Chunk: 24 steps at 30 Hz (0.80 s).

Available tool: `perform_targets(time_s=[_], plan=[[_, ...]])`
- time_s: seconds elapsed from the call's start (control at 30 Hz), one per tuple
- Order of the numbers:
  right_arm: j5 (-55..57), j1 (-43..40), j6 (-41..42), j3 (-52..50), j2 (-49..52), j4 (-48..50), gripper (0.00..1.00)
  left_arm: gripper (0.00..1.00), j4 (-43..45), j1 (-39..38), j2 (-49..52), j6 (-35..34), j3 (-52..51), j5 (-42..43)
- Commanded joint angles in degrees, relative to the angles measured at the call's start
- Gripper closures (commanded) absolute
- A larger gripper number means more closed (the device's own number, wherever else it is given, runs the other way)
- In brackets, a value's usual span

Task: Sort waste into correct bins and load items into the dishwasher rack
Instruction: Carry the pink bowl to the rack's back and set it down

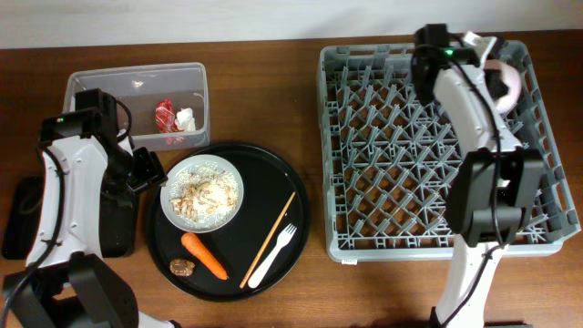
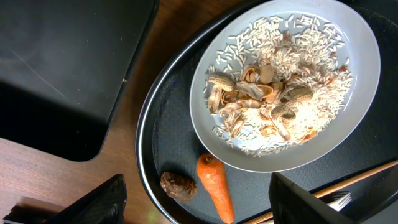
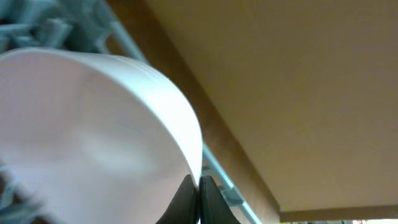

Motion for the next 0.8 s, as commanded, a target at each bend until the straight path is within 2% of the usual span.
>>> perform_targets(time_s=[0.0, 0.23, 0.27, 0.3, 0.37, 0.4, 0.47, 0.77], plan=[[-5.8, 2.3, 0.7, -1.1, 0.4, 0.2, 0.96, 0.27, 0.1, 0.1, -1.6, -0.6, 0.3, 0.0], [-8.1, 5.4, 0.7, -1.1, 0.4, -2.3, 0.96, 0.27, 0.2, 0.1, -1.6, -0.6, 0.3, 0.0], [-9.9, 6.2, 0.7, -1.0, 0.4, -3.5, 0.93, 0.27, 0.3, 0.1, -1.5, -0.6, 0.3, 0.0], [-11.3, 6.9, 0.7, -1.1, 0.4, -4.3, 0.86, 0.27, 0.3, 0.1, -1.6, -0.6, 0.3, 0.0], [-13.4, 8.2, 0.8, -1.0, 0.3, -5.6, 0.79, 0.27, 0.3, 0.1, -1.5, -0.6, 0.3, 0.0], [-13.8, 8.7, 0.8, -1.0, 0.2, -6.1, 0.69, 0.27, 0.3, 0.1, -1.6, -0.6, 0.3, 0.0], [-13.9, 9.6, 0.8, -1.0, -0.2, -7.2, 0.25, 0.27, 0.3, 0.1, -1.5, -0.6, 0.3, 0.0], [-16.2, 8.9, 0.8, -0.9, -7.0, -8.8, 0.12, 0.27, 0.3, 0.1, -1.5, -0.6, 0.3, 0.0]])
